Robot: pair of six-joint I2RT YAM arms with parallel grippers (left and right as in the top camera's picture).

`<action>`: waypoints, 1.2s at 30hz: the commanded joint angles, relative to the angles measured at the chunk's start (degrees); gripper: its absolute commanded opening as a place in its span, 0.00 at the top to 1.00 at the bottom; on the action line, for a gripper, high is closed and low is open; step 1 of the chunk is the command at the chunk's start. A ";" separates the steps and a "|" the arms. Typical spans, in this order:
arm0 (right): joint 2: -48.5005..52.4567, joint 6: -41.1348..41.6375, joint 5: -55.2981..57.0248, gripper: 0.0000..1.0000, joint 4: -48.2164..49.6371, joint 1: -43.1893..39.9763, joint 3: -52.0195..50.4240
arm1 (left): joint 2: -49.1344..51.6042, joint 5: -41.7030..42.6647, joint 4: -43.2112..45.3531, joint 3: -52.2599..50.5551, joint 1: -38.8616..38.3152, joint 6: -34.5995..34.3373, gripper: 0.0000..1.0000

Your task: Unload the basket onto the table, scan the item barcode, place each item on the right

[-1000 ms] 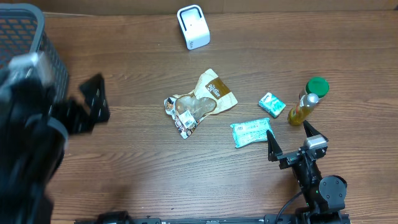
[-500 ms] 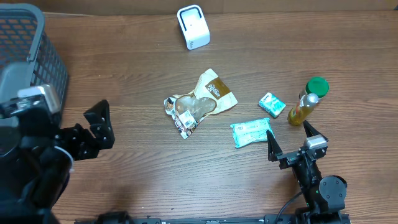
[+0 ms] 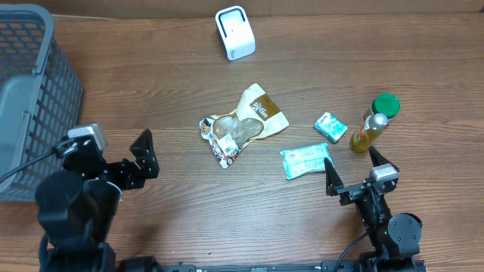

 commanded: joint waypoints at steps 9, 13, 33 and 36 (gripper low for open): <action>-0.46 0.20 -0.11 0.00 0.26 -0.28 -0.61 | -15.85 0.59 37.75 -14.93 -2.64 -4.55 0.00; -0.46 0.20 -0.11 0.00 0.28 -0.28 -0.61 | -21.79 0.33 45.59 -20.44 -3.63 -3.04 0.00; -0.46 0.20 -0.11 0.00 0.28 -0.28 -0.61 | -33.68 -3.54 71.54 -48.00 -5.05 -1.99 0.00; -0.46 0.20 -0.11 0.00 0.28 -0.28 -0.61 | -33.68 -5.14 71.32 -50.66 -4.90 -1.97 0.01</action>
